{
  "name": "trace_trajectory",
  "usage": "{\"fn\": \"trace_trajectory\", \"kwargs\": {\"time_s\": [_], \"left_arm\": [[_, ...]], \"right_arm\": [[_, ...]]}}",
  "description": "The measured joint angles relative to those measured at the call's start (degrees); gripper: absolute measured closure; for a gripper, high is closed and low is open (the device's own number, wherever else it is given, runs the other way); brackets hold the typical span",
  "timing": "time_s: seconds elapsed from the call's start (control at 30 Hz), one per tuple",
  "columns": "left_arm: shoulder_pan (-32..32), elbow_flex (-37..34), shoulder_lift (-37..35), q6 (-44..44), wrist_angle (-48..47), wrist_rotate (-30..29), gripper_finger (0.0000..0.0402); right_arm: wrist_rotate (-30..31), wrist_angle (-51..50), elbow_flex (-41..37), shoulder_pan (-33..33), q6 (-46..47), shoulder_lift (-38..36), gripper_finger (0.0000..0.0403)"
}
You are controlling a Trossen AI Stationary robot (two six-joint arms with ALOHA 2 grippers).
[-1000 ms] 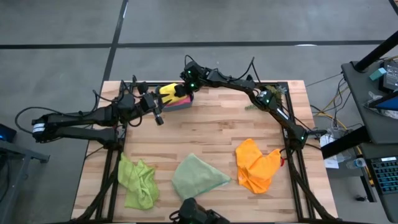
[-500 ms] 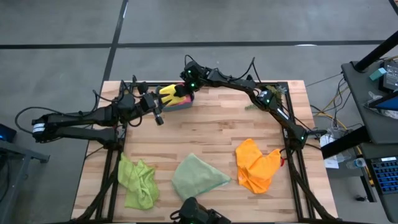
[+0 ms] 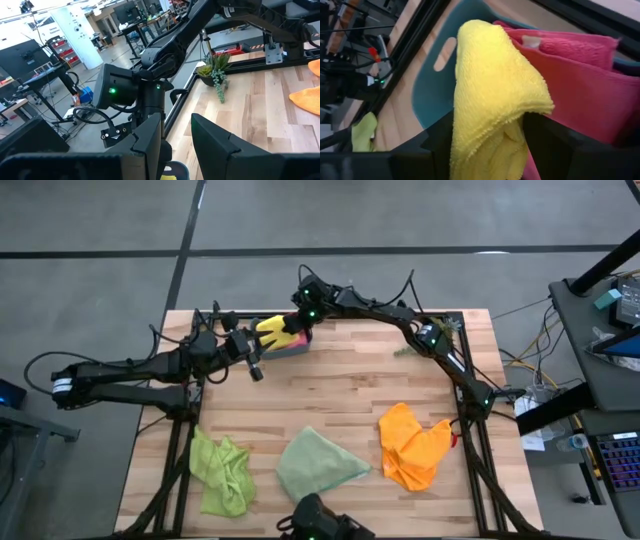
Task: Fold microfiber towels
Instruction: Put the yellow microfiber towel into the green bin
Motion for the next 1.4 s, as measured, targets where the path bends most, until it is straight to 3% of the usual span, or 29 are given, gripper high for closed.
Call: {"fn": "trace_trajectory", "kwargs": {"time_s": [0.37,0.57,0.83,1.07,1.23,1.4], "left_arm": [[0.01,0.00,0.00,-0.11,-0.01,0.00,0.0307],[0.01,0.00,0.00,-0.11,0.01,0.00,0.0307],[0.01,0.00,0.00,-0.09,0.02,0.02,0.0307],[-0.01,0.00,0.00,-0.07,-0.01,0.01,0.0307],[0.01,0.00,0.36,-0.22,0.08,0.00,0.0307],[1.50,0.00,3.18,-0.44,0.01,-0.18,0.0311]], "right_arm": [[0.31,-0.95,0.00,-0.94,-1.38,-1.62,0.0197],[4.43,-3.18,0.00,-1.35,-3.33,-2.69,0.0197],[5.29,-3.39,0.10,-2.18,-4.14,-2.78,0.0197],[9.47,-7.82,3.80,-2.46,-9.34,-2.78,0.0198],[12.03,-8.98,6.48,-2.33,-15.44,-2.80,0.0234],[12.13,-8.86,6.75,-1.91,-20.04,-2.79,0.0311]]}}
